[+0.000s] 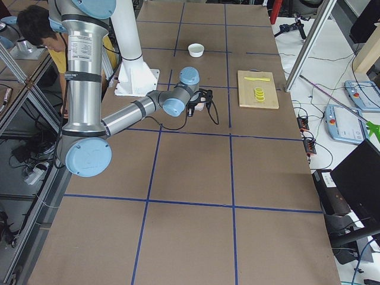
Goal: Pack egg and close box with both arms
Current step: 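Reach the right gripper to the open carton lid and push it shut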
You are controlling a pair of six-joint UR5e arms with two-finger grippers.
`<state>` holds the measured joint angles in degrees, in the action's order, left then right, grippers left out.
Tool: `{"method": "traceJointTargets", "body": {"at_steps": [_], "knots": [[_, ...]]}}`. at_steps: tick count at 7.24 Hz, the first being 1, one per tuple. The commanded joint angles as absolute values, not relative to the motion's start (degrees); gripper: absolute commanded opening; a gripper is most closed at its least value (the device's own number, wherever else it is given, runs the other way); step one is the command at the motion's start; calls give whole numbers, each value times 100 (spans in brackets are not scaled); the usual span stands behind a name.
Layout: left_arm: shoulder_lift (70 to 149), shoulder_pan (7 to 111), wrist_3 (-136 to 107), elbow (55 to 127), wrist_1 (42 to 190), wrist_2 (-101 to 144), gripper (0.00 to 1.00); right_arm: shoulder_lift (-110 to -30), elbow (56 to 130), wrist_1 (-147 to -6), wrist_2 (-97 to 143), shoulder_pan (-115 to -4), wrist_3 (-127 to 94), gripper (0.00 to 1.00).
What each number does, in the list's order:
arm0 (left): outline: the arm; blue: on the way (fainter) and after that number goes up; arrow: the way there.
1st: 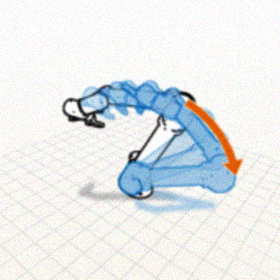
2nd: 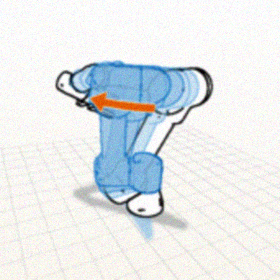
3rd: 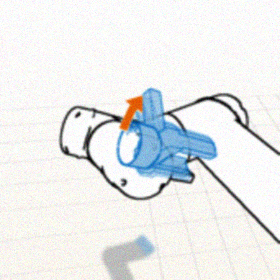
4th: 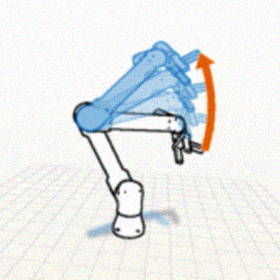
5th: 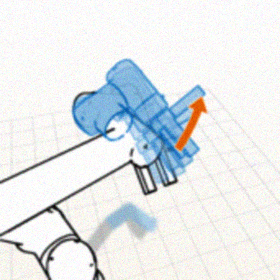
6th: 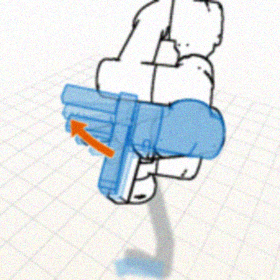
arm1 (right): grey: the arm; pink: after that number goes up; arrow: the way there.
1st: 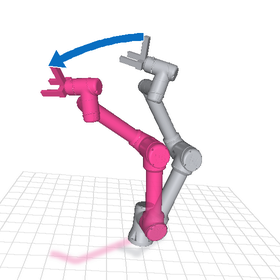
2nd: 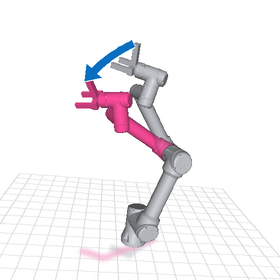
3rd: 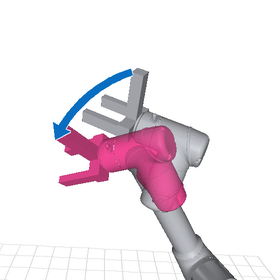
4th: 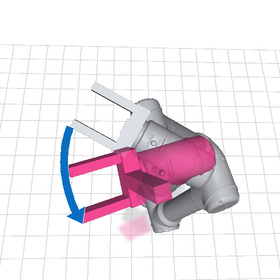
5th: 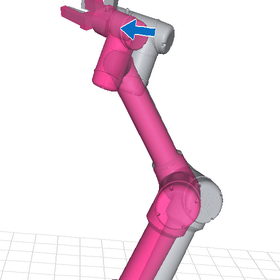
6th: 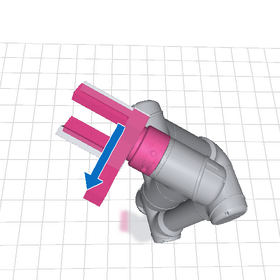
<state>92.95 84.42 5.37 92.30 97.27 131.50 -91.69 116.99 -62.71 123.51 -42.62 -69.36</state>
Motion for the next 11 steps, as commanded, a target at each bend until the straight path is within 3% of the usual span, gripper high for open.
{"method": "traceJointTargets", "body": {"at_steps": [1,4,6,8,11], "knots": [[9325,8446,536,9237,9729,13157,100,-8250,11445,-6196,11989,-3798,-7661,0],[9299,8446,545,9255,9729,13148,100,-7333,11241,-6179,11689,-3568,-8111,0],[9290,8446,545,9272,9729,13157,100,-7321,11259,-6240,11724,-3577,-8095,0],[9246,8446,545,9272,9729,13157,100,-7400,11223,-7428,11916,-4031,-7641,0],[9246,8429,527,9229,9721,13140,100,-7872,11180,-8777,12349,-5286,-4897,0]]}}
